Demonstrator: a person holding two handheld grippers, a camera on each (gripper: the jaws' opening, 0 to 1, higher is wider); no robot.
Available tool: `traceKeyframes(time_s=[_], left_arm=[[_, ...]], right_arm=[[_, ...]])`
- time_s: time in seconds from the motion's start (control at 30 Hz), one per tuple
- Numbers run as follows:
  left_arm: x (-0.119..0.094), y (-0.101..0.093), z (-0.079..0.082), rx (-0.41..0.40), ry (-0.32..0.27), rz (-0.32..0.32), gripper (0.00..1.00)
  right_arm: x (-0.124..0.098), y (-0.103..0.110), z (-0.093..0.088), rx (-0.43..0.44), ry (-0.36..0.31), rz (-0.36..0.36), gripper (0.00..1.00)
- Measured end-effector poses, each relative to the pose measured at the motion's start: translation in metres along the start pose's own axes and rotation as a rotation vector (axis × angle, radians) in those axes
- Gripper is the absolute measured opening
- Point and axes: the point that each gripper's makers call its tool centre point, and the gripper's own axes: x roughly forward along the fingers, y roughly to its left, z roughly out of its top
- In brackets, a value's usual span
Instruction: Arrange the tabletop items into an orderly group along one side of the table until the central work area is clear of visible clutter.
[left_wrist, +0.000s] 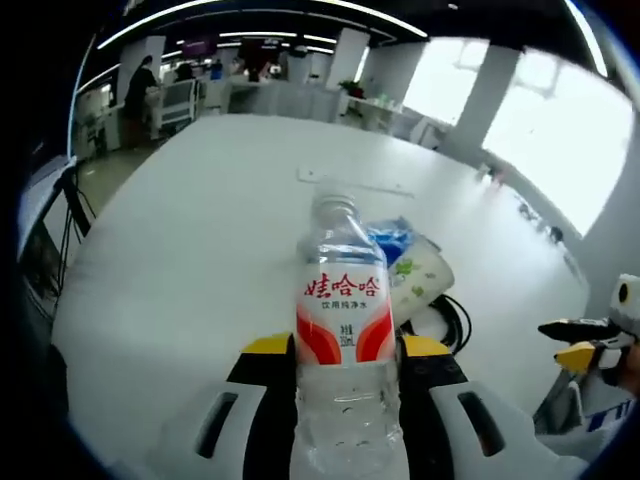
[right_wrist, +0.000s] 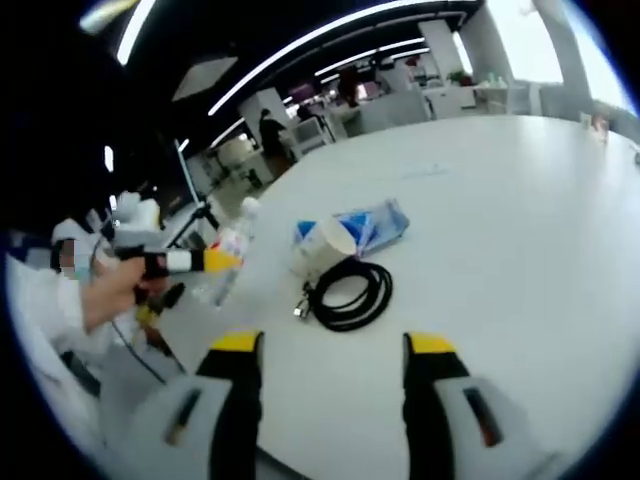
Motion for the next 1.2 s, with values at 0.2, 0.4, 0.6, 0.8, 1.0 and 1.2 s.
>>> traceKeyframes(time_s=[0.2,0.4,0.6,0.8,1.0,1.2], left_arm=[[-0.017,-0.006,0.007,0.041,-0.088,-0.006,0.35],[-0.032,-0.009,0.013,0.076,-0.164,-0.004,0.35],[-0.043,-0.011,0.016,0.106,-0.213,-0.004,0.35],[-0.053,-0.018,0.018,0.149,-0.262,-0.03,0.36],[-0.062,-0.025,0.019,0.171,-0.292,-0.048,0.36],[-0.073,-0.03,0.019,0.188,-0.326,-0.064,0.36]], right_arm=[[0.006,0.019,0.022,-0.012,-0.04,0.05,0.53],[0.011,0.039,0.044,0.0,-0.087,0.107,0.52],[0.018,0.058,0.056,-0.007,-0.1,0.152,0.52],[0.024,0.079,0.067,0.0,-0.115,0.203,0.51],[0.033,0.107,0.078,0.001,-0.124,0.268,0.5],[0.04,0.133,0.09,0.031,-0.143,0.336,0.5]])
